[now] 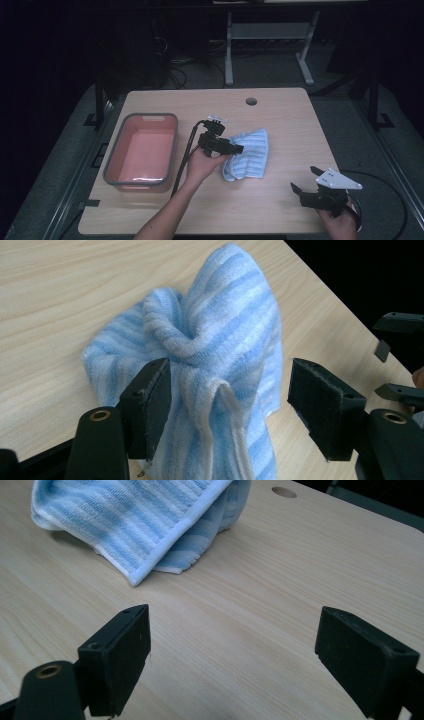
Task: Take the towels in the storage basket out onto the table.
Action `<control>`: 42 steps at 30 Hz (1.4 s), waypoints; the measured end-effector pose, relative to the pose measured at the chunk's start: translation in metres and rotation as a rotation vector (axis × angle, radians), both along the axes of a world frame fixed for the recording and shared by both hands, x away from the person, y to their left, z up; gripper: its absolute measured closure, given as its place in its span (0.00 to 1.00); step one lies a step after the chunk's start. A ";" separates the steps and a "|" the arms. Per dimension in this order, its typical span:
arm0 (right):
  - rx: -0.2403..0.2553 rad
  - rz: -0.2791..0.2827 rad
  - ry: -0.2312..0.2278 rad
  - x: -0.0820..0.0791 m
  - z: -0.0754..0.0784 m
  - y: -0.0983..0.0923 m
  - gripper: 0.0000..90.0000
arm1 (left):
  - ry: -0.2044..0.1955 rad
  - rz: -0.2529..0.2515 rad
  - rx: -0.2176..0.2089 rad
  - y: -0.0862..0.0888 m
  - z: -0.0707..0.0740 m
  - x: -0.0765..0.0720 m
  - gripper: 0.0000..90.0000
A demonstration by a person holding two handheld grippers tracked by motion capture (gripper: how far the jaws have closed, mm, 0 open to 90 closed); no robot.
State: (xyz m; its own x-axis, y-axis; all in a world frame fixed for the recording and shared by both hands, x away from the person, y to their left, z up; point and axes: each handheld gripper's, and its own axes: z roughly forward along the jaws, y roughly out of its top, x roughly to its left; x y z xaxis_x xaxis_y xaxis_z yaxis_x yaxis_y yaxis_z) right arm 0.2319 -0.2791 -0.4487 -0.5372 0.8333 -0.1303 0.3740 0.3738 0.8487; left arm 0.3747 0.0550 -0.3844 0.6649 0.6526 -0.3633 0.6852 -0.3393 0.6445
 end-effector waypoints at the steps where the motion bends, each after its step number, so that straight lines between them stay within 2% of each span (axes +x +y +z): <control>1: 0.000 -0.001 -0.001 0.000 0.000 -0.001 0.16 | -0.001 0.002 -0.003 0.000 0.000 -0.001 0.37; 3: 0.005 -0.005 0.011 0.000 0.000 -0.001 0.16 | -0.011 -0.003 0.002 0.001 0.001 -0.004 0.36; 7: 0.001 -0.002 -0.001 0.000 0.000 -0.001 0.16 | -0.019 -0.008 -0.004 0.005 0.002 -0.009 0.36; 9: 0.004 -0.004 0.011 0.000 0.000 -0.001 0.16 | -0.019 -0.005 -0.005 0.008 0.001 -0.011 0.36; 19: -0.003 0.000 0.006 0.001 -0.001 0.001 0.16 | -0.041 -0.010 -0.015 0.018 0.001 -0.022 0.34; 24: -0.005 0.001 0.005 0.001 -0.001 0.001 0.16 | -0.033 -0.012 -0.021 0.025 -0.001 -0.026 0.34; 26: -0.005 0.001 0.007 0.001 -0.001 0.001 0.16 | -0.026 -0.010 -0.039 0.028 -0.002 -0.028 0.34; 34: -0.004 -0.001 0.011 0.001 -0.001 0.002 0.16 | -0.025 -0.013 -0.042 0.038 -0.004 -0.036 0.34; 42: -0.011 0.004 0.014 0.002 -0.002 0.003 0.16 | -0.017 -0.016 -0.064 0.045 -0.007 -0.043 0.34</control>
